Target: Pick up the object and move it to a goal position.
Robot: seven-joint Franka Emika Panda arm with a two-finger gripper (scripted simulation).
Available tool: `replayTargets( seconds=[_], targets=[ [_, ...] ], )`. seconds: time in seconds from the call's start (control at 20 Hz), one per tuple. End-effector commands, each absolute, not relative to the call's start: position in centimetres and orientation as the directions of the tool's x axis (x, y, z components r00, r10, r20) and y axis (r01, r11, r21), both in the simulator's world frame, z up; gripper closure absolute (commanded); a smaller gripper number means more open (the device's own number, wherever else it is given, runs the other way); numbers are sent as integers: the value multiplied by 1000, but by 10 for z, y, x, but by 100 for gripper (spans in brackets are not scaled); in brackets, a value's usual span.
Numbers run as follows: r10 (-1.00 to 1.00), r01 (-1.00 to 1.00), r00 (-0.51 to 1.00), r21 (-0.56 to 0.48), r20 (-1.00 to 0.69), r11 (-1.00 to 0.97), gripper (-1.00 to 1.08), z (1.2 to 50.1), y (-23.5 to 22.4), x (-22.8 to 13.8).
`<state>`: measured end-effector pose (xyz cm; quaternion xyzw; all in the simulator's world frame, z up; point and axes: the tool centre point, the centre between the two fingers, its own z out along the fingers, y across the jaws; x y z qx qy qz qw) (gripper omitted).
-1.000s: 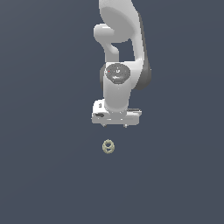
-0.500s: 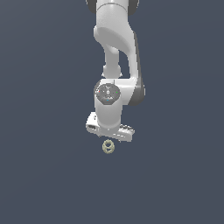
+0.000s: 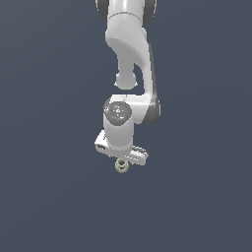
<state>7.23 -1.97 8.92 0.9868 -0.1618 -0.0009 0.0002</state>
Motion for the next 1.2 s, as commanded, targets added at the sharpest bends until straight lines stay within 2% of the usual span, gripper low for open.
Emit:
replayTargets(
  seconds=[0.0, 0.5, 0.8, 0.85, 1.15],
  targets=[
    [-319, -319, 948, 1, -1, -948, -92, 88, -19, 72],
    [-323, -323, 946, 0, 0, -946, -92, 45, -20, 72],
    [-324, -324, 946, 0, 0, -946, -92, 39, -20, 73],
    [-324, -324, 946, 0, 0, -946, 108, 39, -20, 73],
    [-324, -324, 946, 0, 0, -946, 108, 39, -20, 73]
  ],
)
